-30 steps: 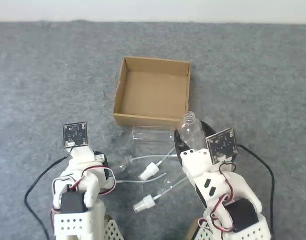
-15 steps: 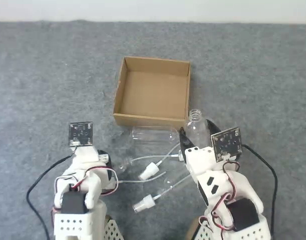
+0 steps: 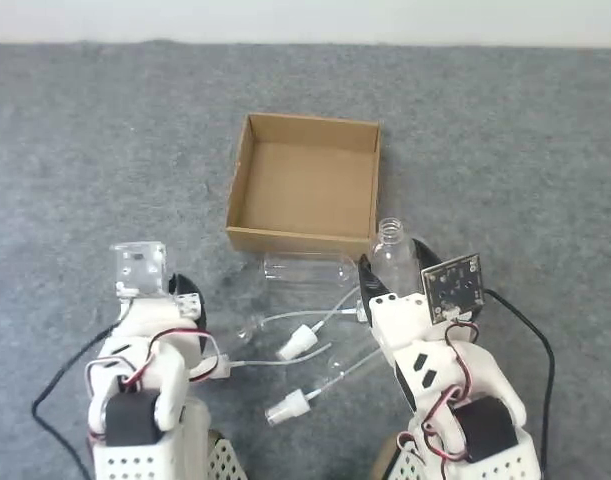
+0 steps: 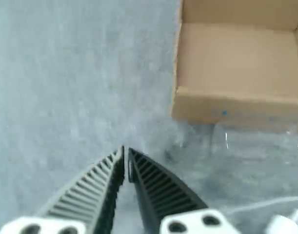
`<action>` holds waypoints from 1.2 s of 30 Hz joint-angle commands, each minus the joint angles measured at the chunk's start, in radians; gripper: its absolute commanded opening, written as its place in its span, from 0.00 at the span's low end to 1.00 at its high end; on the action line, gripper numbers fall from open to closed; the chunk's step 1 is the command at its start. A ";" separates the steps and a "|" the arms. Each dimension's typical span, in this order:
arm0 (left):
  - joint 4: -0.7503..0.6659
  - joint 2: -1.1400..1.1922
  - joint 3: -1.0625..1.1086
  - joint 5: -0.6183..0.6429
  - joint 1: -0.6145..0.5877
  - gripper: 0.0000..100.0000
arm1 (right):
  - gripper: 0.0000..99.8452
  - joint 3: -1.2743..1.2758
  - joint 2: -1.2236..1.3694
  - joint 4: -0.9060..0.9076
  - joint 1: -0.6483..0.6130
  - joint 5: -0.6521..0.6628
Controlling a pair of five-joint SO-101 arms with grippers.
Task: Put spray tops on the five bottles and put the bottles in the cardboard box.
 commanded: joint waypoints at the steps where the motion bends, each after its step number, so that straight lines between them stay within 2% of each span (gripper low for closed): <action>1: 0.061 -0.014 -0.160 -0.267 0.008 0.02 | 0.12 -0.008 -0.013 -0.027 0.015 -0.005; 9: 0.143 0.029 -0.297 -0.310 0.011 0.02 | 0.12 -0.008 -0.013 -0.050 0.084 -0.009; 20: 0.198 0.477 -0.400 -0.382 0.198 0.02 | 0.12 0.035 -0.013 -0.110 0.102 -0.008; 28: 0.155 0.681 -0.403 -0.402 0.221 0.17 | 0.12 0.060 -0.013 -0.174 0.188 -0.009; 31: 0.144 0.738 -0.404 -0.405 0.245 0.19 | 0.12 0.060 -0.013 -0.176 0.203 -0.009; 36: 0.140 0.776 -0.414 -0.405 0.364 0.19 | 0.12 0.058 -0.013 -0.176 0.209 -0.009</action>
